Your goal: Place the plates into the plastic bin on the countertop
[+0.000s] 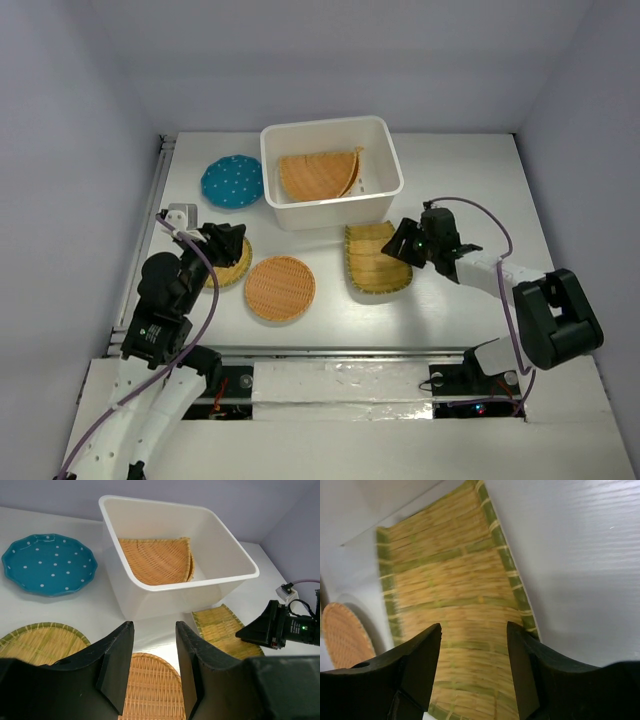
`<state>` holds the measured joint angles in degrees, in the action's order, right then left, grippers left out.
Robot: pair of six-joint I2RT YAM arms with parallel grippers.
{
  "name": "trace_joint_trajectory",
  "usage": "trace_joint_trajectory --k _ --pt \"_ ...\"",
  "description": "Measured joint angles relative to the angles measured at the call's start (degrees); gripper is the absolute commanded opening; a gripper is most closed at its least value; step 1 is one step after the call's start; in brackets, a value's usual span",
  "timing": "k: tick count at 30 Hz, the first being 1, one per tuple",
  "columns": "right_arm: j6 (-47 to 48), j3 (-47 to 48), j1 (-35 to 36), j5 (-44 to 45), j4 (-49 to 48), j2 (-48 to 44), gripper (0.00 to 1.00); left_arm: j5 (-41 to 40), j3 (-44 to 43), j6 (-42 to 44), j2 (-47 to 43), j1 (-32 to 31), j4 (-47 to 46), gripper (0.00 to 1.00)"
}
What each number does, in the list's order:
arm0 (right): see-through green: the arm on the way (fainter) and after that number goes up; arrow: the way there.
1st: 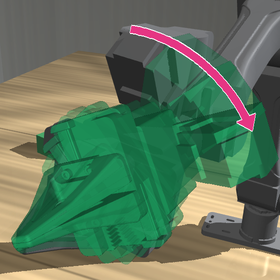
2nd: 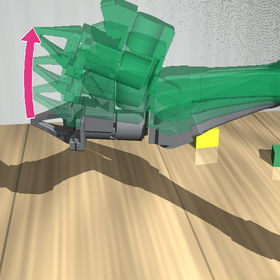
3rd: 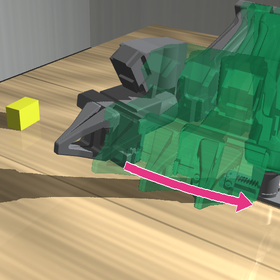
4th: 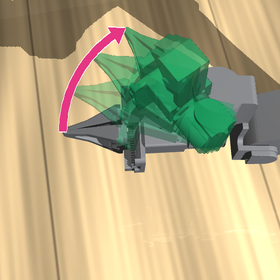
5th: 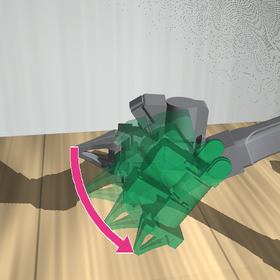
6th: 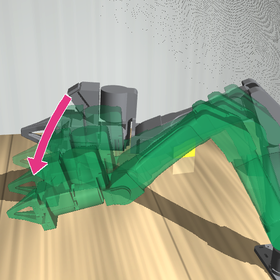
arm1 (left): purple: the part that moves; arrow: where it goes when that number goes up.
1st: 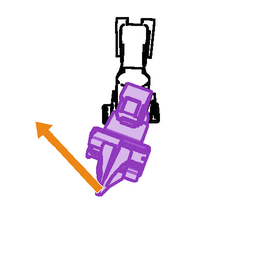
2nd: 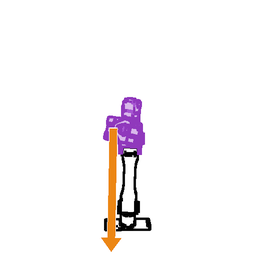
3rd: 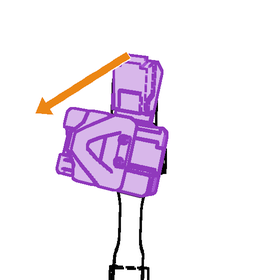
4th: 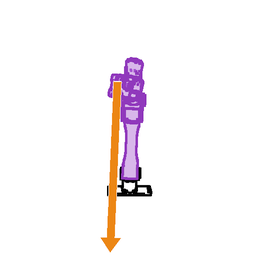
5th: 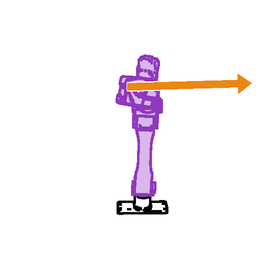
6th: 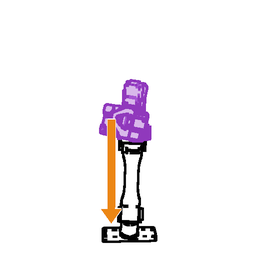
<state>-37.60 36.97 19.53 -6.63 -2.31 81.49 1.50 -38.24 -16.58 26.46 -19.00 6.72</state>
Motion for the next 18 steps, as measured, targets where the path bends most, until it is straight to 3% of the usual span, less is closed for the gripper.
trace_joint_trajectory --k 7,12,13,14,18 --pt "-2.89 -3.21 0.04 -2.34 -3.04 -0.48 0.6 0.02 0.0 0.0 0.15 0.52 0.0 0.36" --pt "-3.21 -5.92 0.02 -1.18 1.79 -12.09 0.35 0.39 0.0 0.0 0.09 0.61 -0.02 0.36" --pt "-3.15 -5.73 0.02 0.42 3.08 -15.1 0.35 0.46 0.0 0.0 0.07 0.66 -0.02 0.36" --pt "-3.17 -5.49 0.02 1.95 4.15 -17.75 0.37 0.55 0.0 0.0 -0.02 0.7 -0.02 0.36" --pt "-2.78 -1.11 -1.97 7.19 9.11 -21.4 0.74 0.83 0.0 0.0 -0.74 0.74 -0.02 0.36"
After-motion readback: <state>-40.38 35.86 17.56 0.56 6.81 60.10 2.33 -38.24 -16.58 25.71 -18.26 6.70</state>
